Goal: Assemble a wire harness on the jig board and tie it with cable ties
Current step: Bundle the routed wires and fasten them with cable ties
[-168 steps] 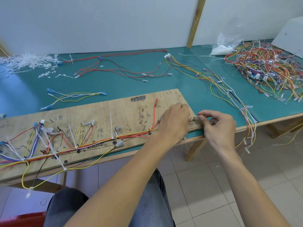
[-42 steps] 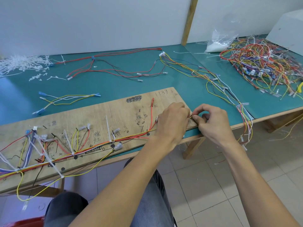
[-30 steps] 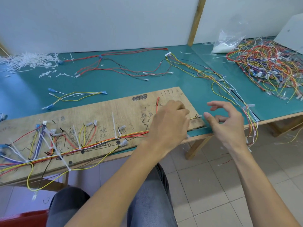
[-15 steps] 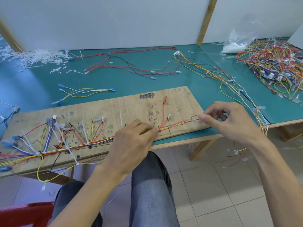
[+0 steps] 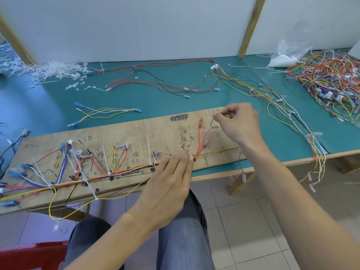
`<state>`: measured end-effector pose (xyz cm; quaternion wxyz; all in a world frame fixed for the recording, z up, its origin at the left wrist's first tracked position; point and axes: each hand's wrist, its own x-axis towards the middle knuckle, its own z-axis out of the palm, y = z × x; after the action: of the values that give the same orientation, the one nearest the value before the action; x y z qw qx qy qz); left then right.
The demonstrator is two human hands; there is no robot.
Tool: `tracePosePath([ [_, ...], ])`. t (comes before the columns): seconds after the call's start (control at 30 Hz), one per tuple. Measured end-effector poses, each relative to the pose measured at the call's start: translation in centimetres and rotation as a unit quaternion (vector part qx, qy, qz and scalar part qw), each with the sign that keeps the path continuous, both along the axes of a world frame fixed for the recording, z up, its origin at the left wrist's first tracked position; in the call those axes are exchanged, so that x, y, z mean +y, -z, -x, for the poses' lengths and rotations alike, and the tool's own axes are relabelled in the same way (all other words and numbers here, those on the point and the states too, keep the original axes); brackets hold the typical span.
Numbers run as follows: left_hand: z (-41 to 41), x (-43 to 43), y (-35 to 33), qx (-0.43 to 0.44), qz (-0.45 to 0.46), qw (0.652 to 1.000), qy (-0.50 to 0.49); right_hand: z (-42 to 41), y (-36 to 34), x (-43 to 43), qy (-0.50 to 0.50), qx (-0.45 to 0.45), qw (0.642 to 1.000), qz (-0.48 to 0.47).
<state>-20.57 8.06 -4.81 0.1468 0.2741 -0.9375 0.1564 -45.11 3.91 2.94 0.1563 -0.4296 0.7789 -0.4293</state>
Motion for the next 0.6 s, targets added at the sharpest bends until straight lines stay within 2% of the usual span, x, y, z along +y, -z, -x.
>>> tracePosePath([
  [0.17, 0.0, 0.0, 0.2, 0.041, -0.019, 0.999, 0.0, -2.6, 0.0, -3.5, -0.041, 0.087, 0.994, -0.058],
  [0.37, 0.1, 0.1, -0.7, 0.048, -0.032, 0.998, -0.006, -5.6, -0.3, -6.1, -0.094, 0.168, 0.971, -0.14],
  [0.6, 0.1, 0.0, -2.1, 0.054, -0.058, 0.997, 0.003, -8.4, -0.2, -5.1, -0.172, 0.23, 0.948, -0.135],
])
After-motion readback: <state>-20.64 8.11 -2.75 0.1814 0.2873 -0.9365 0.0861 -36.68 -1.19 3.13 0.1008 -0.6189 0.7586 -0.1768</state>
